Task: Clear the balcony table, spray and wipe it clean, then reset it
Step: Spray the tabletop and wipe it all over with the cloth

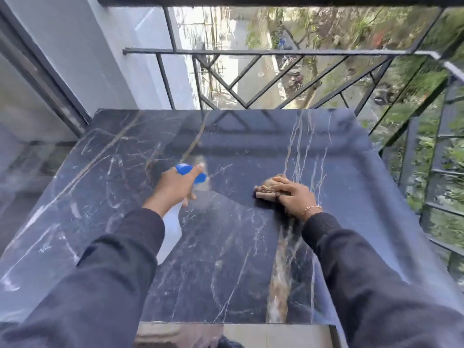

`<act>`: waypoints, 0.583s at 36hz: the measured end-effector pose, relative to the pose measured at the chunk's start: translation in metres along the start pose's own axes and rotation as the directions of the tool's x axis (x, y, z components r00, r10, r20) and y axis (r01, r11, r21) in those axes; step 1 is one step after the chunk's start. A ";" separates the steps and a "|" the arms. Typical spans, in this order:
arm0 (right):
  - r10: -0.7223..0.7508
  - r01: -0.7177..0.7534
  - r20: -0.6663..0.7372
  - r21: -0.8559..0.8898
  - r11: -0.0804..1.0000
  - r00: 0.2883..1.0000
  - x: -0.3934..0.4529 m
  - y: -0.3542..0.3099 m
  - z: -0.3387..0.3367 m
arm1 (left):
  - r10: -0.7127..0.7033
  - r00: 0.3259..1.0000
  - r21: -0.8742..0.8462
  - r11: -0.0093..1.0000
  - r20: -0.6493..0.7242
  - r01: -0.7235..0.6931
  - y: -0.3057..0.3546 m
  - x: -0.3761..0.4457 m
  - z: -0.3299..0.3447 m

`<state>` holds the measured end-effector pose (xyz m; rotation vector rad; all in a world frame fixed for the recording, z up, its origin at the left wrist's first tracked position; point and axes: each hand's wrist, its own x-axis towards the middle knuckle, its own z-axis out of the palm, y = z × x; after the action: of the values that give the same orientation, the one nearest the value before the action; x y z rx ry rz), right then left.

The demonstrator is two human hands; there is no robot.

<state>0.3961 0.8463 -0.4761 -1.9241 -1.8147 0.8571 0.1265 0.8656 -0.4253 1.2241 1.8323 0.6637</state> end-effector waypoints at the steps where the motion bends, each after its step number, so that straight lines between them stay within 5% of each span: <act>1: 0.010 -0.010 -0.010 -0.002 1.000 1.000 -0.008 0.005 -0.002 | -0.016 0.999 0.000 1.000 0.028 0.016 -0.002 -0.009 0.004; 7: 0.050 -0.051 -0.073 -0.011 0.999 0.996 -0.042 0.011 0.000 | -0.034 0.999 0.029 0.999 -0.003 0.034 -0.006 -0.060 0.020; 21: 0.036 -0.054 -0.137 -0.127 0.990 0.990 -0.051 0.005 0.025 | -0.099 0.933 0.080 0.988 -0.347 0.135 -0.038 -0.065 -0.024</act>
<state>0.3843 0.7924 -0.4887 -2.0573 -1.7930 0.6192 0.1003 0.7913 -0.4210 1.1042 2.2339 0.7598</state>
